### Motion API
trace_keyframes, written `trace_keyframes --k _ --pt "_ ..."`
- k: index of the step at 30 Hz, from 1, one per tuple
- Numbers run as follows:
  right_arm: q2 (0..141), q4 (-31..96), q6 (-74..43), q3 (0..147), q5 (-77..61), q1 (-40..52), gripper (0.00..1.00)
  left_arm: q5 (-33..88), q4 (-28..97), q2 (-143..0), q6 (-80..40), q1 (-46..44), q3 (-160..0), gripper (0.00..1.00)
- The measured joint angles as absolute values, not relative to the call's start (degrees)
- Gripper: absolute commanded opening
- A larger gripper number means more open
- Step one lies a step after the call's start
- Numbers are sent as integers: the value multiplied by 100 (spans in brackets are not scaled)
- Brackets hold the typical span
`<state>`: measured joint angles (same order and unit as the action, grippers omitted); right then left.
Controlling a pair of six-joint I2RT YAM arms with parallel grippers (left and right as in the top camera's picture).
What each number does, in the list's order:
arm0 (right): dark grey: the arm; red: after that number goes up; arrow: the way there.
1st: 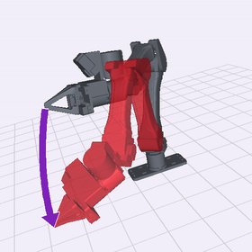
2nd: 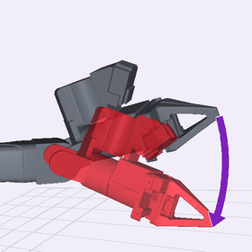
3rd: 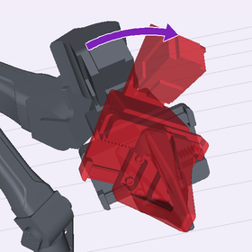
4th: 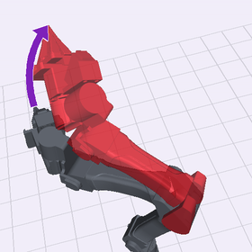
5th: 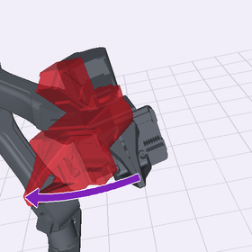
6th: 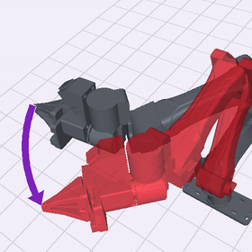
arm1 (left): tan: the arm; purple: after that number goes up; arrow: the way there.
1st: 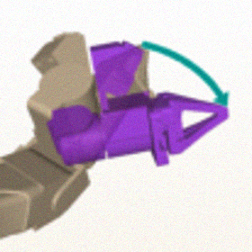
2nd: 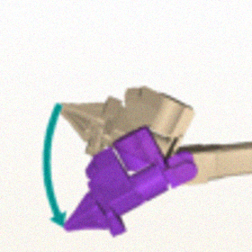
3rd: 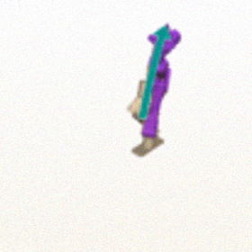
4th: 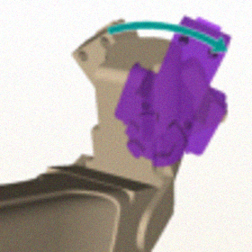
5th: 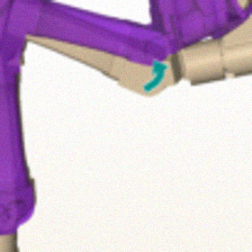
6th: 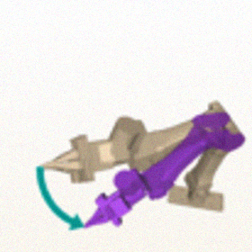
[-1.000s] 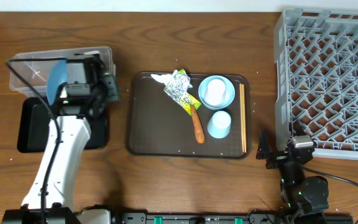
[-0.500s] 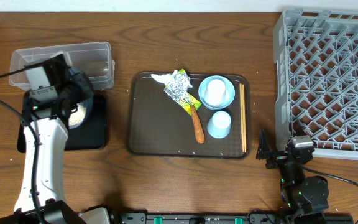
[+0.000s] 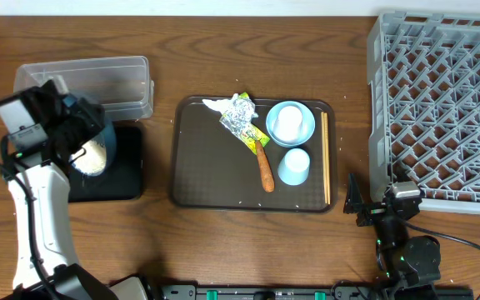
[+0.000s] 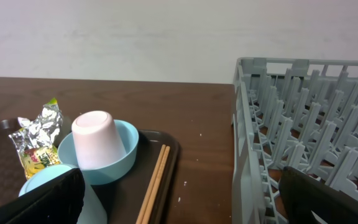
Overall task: Sort waste into correct bins and load items into the dishwasher rack
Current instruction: 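Tilt the blue bowl with the left gripper, pouring rice onto the black tray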
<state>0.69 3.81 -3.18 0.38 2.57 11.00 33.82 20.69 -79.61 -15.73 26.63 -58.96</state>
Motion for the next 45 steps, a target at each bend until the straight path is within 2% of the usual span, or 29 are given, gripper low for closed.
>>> trace_keyframes --k 11,23,45 --pt "69 381 -318 38 257 1100 99 4499 1986 -7961 -1920 3385 -5896 6" --pt "69 381 -318 38 257 1100 99 5039 1975 -7961 -2449 3662 -5896 6" --pt "69 381 -318 38 257 1100 99 6173 1634 -7975 -3500 4770 -5894 6"
